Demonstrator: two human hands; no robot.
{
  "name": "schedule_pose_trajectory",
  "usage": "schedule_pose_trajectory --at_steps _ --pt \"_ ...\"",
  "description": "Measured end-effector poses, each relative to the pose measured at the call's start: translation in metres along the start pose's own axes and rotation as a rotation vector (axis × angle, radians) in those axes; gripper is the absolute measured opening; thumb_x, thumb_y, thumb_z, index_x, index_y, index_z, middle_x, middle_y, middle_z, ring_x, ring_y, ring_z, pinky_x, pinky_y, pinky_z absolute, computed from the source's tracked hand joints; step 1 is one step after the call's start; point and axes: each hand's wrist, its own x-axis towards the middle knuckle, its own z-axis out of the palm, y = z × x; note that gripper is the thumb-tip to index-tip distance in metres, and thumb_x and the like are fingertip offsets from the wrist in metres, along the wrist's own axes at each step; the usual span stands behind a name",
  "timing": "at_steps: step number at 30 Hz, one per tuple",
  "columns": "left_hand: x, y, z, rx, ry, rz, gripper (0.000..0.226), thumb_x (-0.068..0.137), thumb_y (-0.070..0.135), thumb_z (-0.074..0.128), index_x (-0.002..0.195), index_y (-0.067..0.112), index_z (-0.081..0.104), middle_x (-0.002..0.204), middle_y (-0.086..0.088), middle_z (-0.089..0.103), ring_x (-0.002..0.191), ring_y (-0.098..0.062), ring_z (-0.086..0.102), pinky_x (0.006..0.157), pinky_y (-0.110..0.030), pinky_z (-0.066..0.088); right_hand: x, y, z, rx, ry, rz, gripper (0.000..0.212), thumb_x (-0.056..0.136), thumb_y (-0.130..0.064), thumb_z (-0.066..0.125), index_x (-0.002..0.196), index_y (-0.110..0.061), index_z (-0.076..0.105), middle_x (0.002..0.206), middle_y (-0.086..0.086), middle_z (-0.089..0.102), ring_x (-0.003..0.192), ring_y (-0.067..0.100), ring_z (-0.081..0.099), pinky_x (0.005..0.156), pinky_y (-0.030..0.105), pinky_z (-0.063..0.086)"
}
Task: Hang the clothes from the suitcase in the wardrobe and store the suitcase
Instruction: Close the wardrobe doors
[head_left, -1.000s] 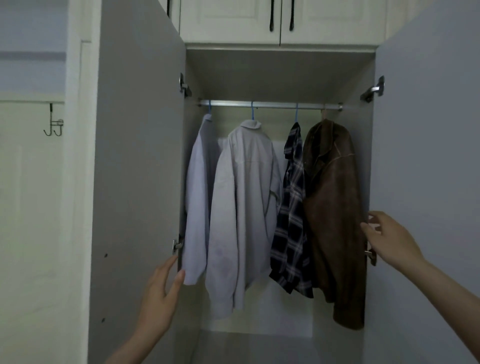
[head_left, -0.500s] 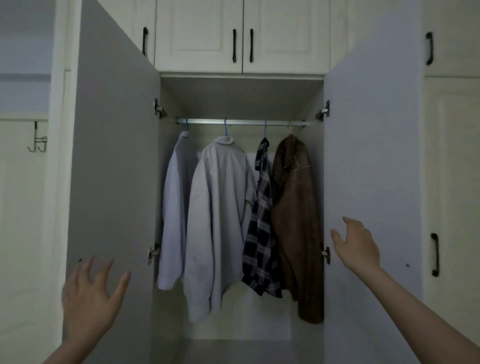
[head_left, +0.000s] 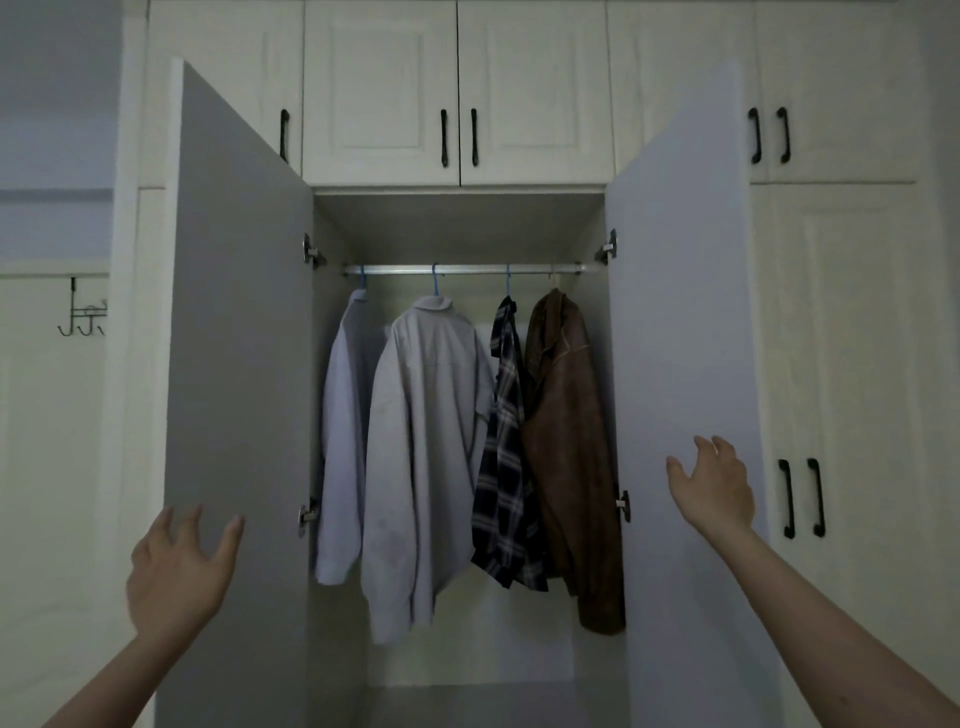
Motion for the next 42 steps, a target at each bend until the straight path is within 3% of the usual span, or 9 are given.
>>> schedule_pose_trajectory --at_steps 7,13,23,25,29,34,38,42 --pt "0.016 0.012 -0.023 -0.152 -0.049 -0.132 0.066 0.088 0.059 0.041 0.14 0.019 0.04 0.15 -0.014 0.026 0.136 -0.039 0.023 0.106 -0.055 0.027 0.009 0.014 -0.019 0.136 -0.021 0.14 0.063 0.092 -0.042 0.048 0.145 -0.013 0.031 0.156 0.008 0.013 0.139 0.032 0.022 0.109 0.048 0.029" --pt "0.034 0.019 -0.022 -0.235 -0.127 -0.109 0.062 0.09 0.059 0.041 0.136 0.019 0.046 0.149 -0.019 0.025 0.136 -0.041 0.022 0.109 -0.053 0.023 0.018 0.022 -0.023 0.219 -0.019 0.172 0.058 0.091 -0.041 0.051 0.141 -0.015 0.039 0.157 0.006 0.009 0.14 0.032 0.018 0.11 0.049 0.028" --pt "0.077 0.015 -0.015 -0.164 -0.188 -0.125 0.066 0.084 0.071 0.031 0.129 0.029 0.052 0.151 -0.02 0.024 0.139 -0.038 0.02 0.11 -0.05 0.022 0.052 0.025 -0.022 0.358 0.035 0.22 0.042 0.086 -0.039 0.059 0.124 -0.022 0.06 0.158 0.007 0.005 0.143 0.028 0.015 0.116 0.043 0.019" --pt "0.085 0.014 -0.013 -0.159 -0.2 -0.129 0.071 0.081 0.074 0.029 0.131 0.029 0.052 0.151 -0.018 0.023 0.139 -0.037 0.02 0.11 -0.05 0.022 0.059 0.023 -0.021 0.4 0.047 0.229 0.038 0.085 -0.038 0.061 0.119 -0.021 0.063 0.158 0.007 0.006 0.142 0.029 0.018 0.115 0.043 0.021" --pt "0.085 0.018 -0.012 -0.213 -0.142 -0.157 0.055 0.088 0.061 0.043 0.129 0.026 0.054 0.154 -0.018 0.014 0.137 -0.042 0.021 0.113 -0.049 0.02 0.059 0.018 -0.011 0.385 0.083 0.241 0.029 0.082 -0.036 0.063 0.106 -0.019 0.068 0.155 0.002 0.01 0.139 0.03 0.02 0.113 0.044 0.026" --pt "0.088 0.012 -0.008 -0.256 -0.189 -0.226 0.067 0.084 0.067 0.04 0.132 0.022 0.052 0.153 -0.016 0.013 0.136 -0.042 0.024 0.113 -0.05 0.021 0.051 0.011 -0.007 0.316 0.118 0.242 0.022 0.081 -0.034 0.064 0.097 -0.02 0.067 0.153 0.004 0.013 0.135 0.033 0.022 0.111 0.046 0.027" --pt "0.077 0.024 -0.006 -0.208 -0.121 -0.216 0.055 0.088 0.061 0.043 0.124 0.022 0.059 0.149 -0.016 0.021 0.13 -0.045 0.031 0.109 -0.052 0.025 0.044 0.001 -0.005 0.258 0.204 0.25 0.022 0.079 -0.031 0.064 0.097 -0.018 0.068 0.147 0.01 0.024 0.126 0.038 0.032 0.108 0.048 0.028" --pt "0.058 0.037 -0.002 -0.202 -0.015 -0.162 0.046 0.086 0.054 0.052 0.117 0.021 0.06 0.142 -0.017 0.033 0.123 -0.045 0.039 0.103 -0.053 0.032 0.03 -0.017 0.004 0.256 0.364 0.205 0.035 0.077 -0.026 0.064 0.109 -0.013 0.061 0.134 0.014 0.042 0.115 0.042 0.043 0.098 0.048 0.035"
